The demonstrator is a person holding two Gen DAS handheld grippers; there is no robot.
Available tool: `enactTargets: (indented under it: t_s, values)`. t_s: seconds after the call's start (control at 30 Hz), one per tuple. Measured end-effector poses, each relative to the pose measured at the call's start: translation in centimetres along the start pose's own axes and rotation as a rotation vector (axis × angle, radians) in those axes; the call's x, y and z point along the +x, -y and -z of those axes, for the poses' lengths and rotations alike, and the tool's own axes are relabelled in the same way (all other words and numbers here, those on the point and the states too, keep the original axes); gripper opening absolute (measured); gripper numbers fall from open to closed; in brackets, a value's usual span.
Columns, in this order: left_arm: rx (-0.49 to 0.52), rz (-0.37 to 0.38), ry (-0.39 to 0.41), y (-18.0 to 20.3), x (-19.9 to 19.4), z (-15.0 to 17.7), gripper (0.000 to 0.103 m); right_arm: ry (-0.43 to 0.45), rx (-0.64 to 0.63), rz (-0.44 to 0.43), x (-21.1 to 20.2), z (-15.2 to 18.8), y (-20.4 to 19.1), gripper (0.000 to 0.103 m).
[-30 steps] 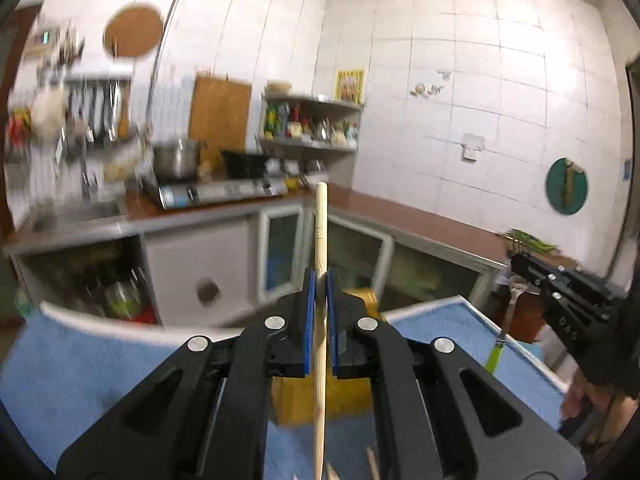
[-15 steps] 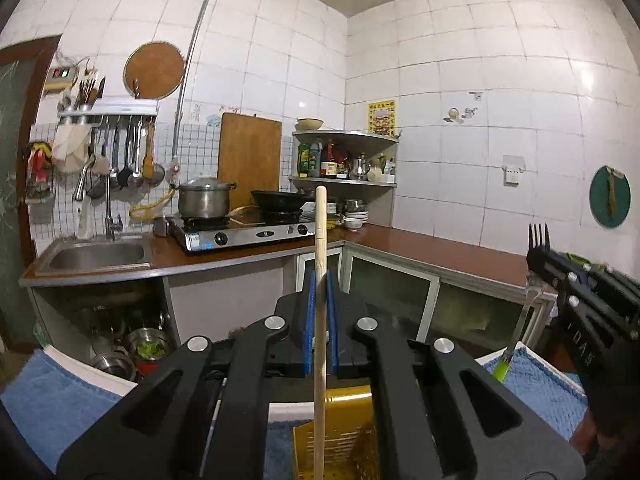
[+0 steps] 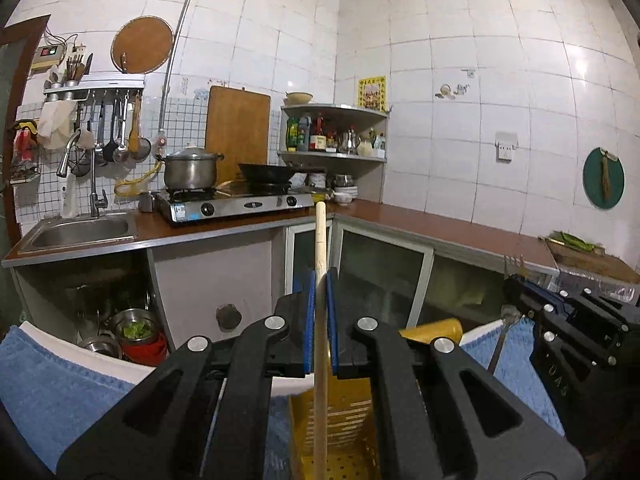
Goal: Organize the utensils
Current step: 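Lift the fork with the right tool while the left tool carries the chopstick toward the yellow holder, then drop the chopstick into the yellow holder with the left tool while the right tool releases the fork there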
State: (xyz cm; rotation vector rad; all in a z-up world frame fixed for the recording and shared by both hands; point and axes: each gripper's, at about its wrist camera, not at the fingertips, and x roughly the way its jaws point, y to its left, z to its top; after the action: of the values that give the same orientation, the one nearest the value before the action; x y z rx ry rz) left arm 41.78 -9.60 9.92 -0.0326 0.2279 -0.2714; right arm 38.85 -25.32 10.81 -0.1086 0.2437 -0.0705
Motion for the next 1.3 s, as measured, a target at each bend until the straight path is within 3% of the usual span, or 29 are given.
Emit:
enactTargets:
  t_s: [0.23, 0.53, 0.67, 0.8, 1.03, 1.3]
  values:
    - [-0.031, 0.054, -0.035, -0.6, -0.3, 0.1, 0.004, -0.047, 0.02, -0.029, 0.3, 1.5, 0.1, 0.002]
    - [-0.131, 0.141, 0.047, -2.2, -3.9, -4.2, 0.004, 0.007, 0.072, -0.057, -1.5, -0.6, 1.4, 0.002]
    - [-0.148, 0.16, 0.123, -1.9, -5.5, -5.8, 0.004, 0.022, 0.089, -0.072, -2.4, -1.5, 1.8, 0.002]
    - [-0.057, 0.094, 0.187, 0.3, -4.7, -6.4, 0.004, 0.037, 0.078, -0.072, -2.9, -1.9, 1.6, 0.002]
    - [0.007, -0.018, 0.2, 2.1, -0.5, -4.7, 0.004, 0.037, 0.063, -0.063, -2.1, -1.3, 1.6, 0.002]
    - [0.031, -0.06, 0.138, 2.2, 1.5, -2.8, 0.004, 0.023, 0.047, -0.055, -1.2, -0.1, 1.4, 0.001]
